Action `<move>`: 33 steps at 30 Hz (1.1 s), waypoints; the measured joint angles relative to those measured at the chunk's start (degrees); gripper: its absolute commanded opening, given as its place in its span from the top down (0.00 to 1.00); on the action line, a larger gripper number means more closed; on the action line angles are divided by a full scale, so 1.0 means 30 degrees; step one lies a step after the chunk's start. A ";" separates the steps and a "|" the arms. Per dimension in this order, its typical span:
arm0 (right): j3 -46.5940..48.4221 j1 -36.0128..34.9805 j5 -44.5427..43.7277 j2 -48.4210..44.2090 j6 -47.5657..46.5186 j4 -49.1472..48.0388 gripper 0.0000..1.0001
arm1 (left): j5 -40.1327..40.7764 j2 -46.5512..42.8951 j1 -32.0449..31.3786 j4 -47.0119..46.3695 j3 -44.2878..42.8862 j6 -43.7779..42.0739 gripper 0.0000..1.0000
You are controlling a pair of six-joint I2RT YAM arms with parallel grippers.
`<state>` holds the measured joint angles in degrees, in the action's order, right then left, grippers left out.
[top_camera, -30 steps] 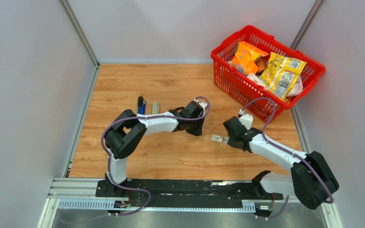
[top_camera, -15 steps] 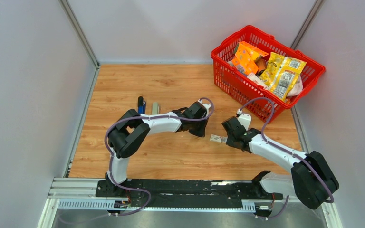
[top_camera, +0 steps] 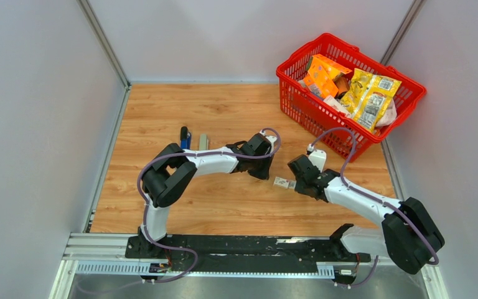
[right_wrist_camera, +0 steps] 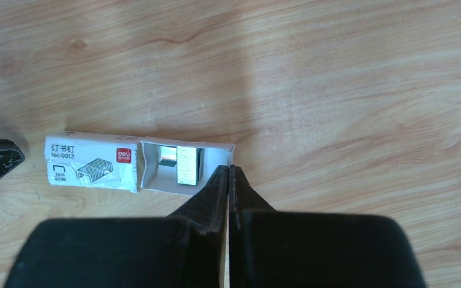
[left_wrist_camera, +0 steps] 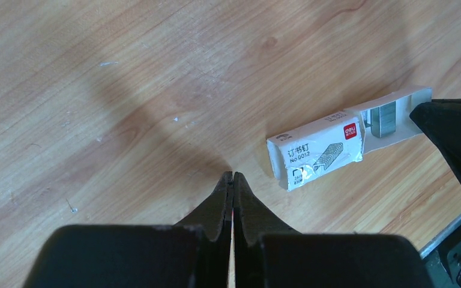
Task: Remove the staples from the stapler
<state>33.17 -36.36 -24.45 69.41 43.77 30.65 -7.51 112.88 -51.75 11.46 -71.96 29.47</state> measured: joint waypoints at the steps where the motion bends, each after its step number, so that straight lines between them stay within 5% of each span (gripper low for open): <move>1: 0.0000 -0.0087 -0.0073 0.0000 0.0036 0.0000 1.00 | 0.0000 0.0000 0.0000 -0.0007 0.0000 0.0000 1.00; 33: 0.0000 -0.1523 -0.1100 0.0007 0.1122 0.0255 1.00 | -0.0073 0.0153 -0.0248 0.0189 -0.0430 0.0000 1.00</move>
<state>33.17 -40.93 -27.75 69.43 47.13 31.42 -7.73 113.34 -52.49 12.03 -73.25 29.47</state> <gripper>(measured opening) 0.006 0.006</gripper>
